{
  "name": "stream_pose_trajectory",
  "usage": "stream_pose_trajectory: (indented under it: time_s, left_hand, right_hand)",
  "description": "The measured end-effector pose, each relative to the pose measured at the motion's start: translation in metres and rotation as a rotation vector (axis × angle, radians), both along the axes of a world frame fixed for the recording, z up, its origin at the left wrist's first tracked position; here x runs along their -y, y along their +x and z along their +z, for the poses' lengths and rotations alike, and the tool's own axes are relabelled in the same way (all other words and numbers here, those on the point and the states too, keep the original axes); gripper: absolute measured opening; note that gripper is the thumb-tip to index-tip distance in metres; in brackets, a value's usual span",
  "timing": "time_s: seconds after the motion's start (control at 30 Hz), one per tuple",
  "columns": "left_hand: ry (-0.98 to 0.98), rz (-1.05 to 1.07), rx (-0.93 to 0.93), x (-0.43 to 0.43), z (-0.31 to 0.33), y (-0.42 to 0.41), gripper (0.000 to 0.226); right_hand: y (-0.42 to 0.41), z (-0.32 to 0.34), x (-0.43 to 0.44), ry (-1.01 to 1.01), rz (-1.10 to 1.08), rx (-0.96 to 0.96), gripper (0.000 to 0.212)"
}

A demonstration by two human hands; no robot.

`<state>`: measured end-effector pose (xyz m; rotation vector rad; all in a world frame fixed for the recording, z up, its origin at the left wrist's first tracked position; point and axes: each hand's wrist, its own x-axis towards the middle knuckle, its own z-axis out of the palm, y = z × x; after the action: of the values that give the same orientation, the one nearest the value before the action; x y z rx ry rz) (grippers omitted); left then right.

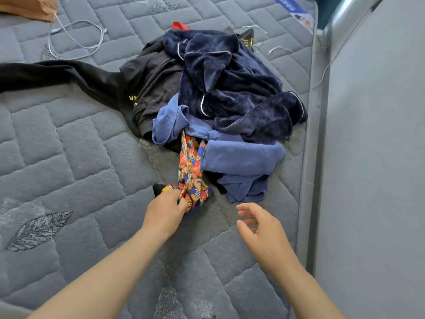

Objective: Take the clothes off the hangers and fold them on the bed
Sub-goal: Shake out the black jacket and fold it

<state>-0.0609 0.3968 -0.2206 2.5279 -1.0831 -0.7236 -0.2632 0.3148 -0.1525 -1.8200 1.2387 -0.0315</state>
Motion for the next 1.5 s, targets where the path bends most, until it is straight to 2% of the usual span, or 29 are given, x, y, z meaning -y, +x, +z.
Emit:
stream_pose_trajectory:
  time_s: [0.13, 0.23, 0.37, 0.53, 0.7, 0.8, 0.87, 1.0, 1.1, 1.2, 1.27, 1.5]
  left_hand:
    - [-0.123, -0.053, -0.020, -0.008, 0.030, 0.003, 0.028]
    - [-0.257, -0.133, -0.039, -0.005, 0.060, 0.003, 0.033]
    - [-0.334, -0.230, -0.055, -0.027, 0.090, 0.014, 0.031]
    - [-0.381, -0.290, -0.046, -0.065, 0.116, 0.033, 0.036]
    - [-0.427, -0.392, -0.022, -0.075, 0.151, 0.037, 0.031]
    - [-0.444, -0.422, -0.026, -0.081, 0.170, 0.039, 0.029]
    - [-0.466, -0.419, -0.037, -0.086, 0.185, 0.046, 0.028]
    - [-0.550, -0.385, -0.007, -0.096, 0.232, 0.069, 0.028]
    - [-0.633, -0.388, 0.020, -0.100, 0.279, 0.085, 0.023]
    - [-0.682, -0.366, 0.037, -0.100, 0.331, 0.099, 0.017]
    - [-0.707, -0.348, 0.045, -0.099, 0.365, 0.107, 0.024]
    - [-0.825, -0.384, 0.078, -0.091, 0.479, 0.117, 0.028]
  right_hand:
    - [0.015, -0.003, -0.001, 0.018, -0.010, 0.011, 0.021]
    - [0.036, -0.003, 0.001, 0.149, -0.138, 0.068, 0.009]
    - [0.074, 0.008, 0.014, 0.489, -0.466, 0.176, 0.028]
    - [0.115, 0.028, 0.020, 0.743, -0.559, 0.246, 0.052]
    - [0.147, 0.042, 0.009, 0.807, -0.590, 0.305, 0.038]
    - [0.162, 0.057, 0.000, 0.741, -0.588, 0.334, 0.024]
    - [0.166, 0.076, -0.001, 0.598, -0.498, 0.316, 0.015]
    - [0.167, 0.142, 0.007, 0.351, -0.239, 0.323, 0.023]
    - [0.172, 0.204, 0.010, 0.240, -0.083, 0.362, 0.043]
    - [0.175, 0.274, 0.007, 0.135, 0.003, 0.439, 0.032]
    - [0.173, 0.318, 0.004, 0.080, 0.011, 0.488, 0.021]
    - [0.153, 0.449, -0.010, -0.075, 0.071, 0.590, 0.021]
